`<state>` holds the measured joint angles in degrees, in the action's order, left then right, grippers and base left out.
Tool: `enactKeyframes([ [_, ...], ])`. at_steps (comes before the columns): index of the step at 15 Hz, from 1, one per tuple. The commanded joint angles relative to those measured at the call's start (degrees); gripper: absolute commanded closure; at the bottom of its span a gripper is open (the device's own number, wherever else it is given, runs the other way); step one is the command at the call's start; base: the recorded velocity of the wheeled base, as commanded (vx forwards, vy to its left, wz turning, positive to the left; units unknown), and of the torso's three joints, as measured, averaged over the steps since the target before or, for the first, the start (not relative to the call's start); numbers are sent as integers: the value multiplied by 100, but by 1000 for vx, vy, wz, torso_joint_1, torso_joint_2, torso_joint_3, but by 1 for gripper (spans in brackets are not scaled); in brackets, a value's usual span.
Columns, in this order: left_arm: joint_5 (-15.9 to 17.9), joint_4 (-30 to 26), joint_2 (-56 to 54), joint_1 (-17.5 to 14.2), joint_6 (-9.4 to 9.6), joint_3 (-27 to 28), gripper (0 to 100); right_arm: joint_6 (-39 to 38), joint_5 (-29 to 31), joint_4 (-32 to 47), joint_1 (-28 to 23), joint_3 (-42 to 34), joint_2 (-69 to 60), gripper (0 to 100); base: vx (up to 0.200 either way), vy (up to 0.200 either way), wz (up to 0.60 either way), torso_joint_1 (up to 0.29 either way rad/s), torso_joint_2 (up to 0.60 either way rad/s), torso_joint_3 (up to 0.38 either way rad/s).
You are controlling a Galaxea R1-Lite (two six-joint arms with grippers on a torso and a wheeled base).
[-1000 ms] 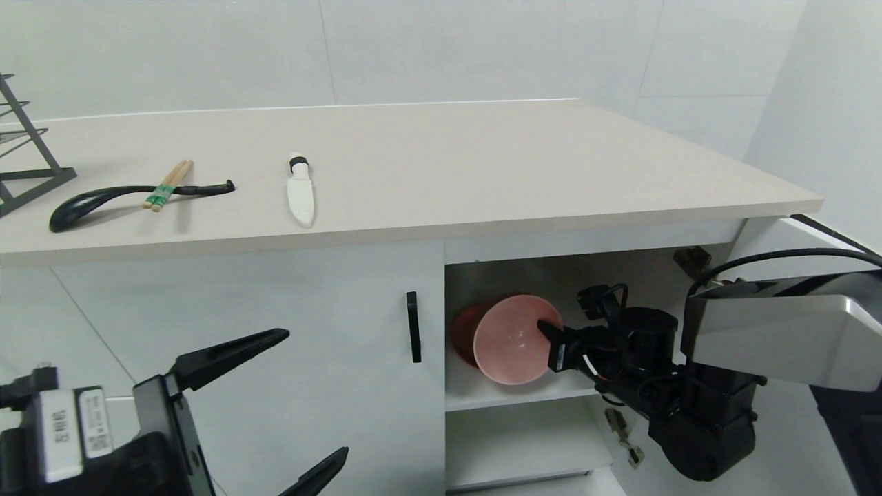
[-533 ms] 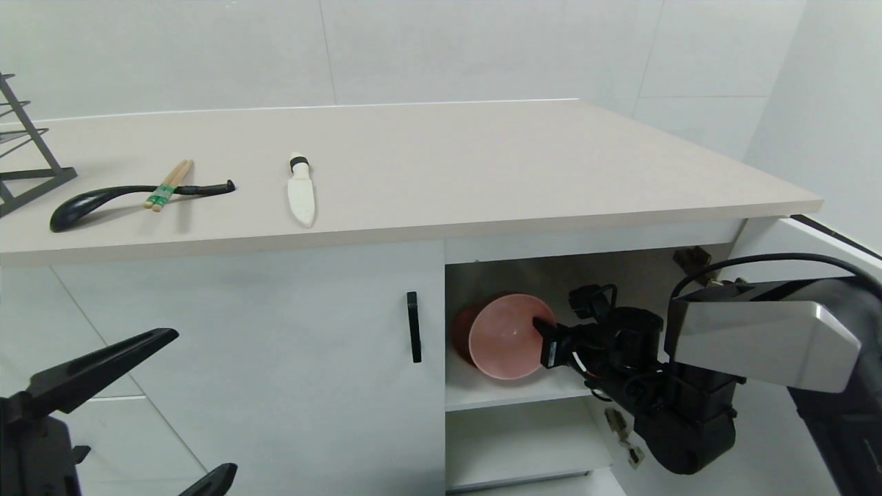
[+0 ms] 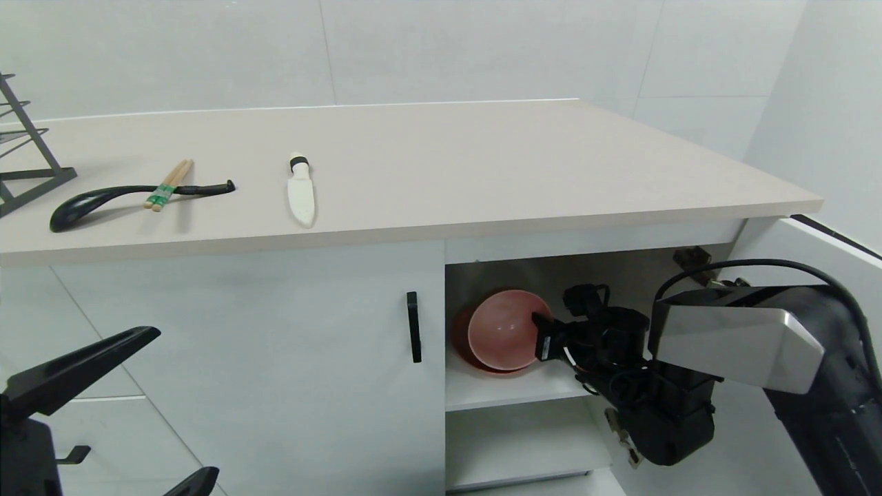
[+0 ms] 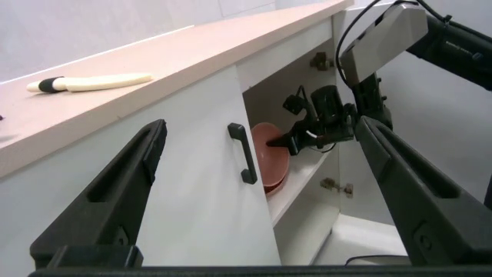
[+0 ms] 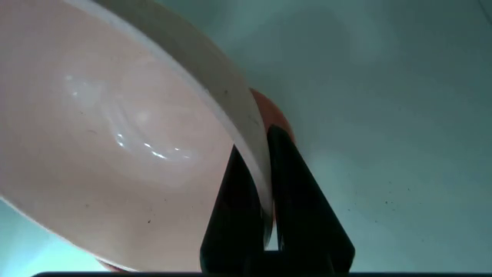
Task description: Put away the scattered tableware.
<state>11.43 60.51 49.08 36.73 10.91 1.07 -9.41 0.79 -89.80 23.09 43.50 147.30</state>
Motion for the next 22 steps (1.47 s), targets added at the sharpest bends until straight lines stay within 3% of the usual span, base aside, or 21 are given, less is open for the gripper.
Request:
enactKeyframes([
  [1,-1,4,23,1,-1,-2,0,1,0,-3,11,36,62,100,0,0,0,0,0,0],
  [2,-1,4,23,1,-1,-2,0,1,0,-12,11,1,62,0,0,0,0,0,0,0],
  [9,-1,-13,23,1,-1,-19,0,9,44,-20,91,133,36,0,0,0,0,0,0,0],
  [12,-1,-13,23,1,-1,-19,0,9,343,-20,214,-96,-430,0,0,0,0,0,0,0],
  [16,-1,-5,23,1,-98,-19,0,-8,545,-20,961,-1616,-1309,0,0,0,0,0,0,0],
  [22,-1,-13,14,1,-107,-19,0,-52,554,-20,1444,-3005,-2249,0,0,0,0,0,0,0],
])
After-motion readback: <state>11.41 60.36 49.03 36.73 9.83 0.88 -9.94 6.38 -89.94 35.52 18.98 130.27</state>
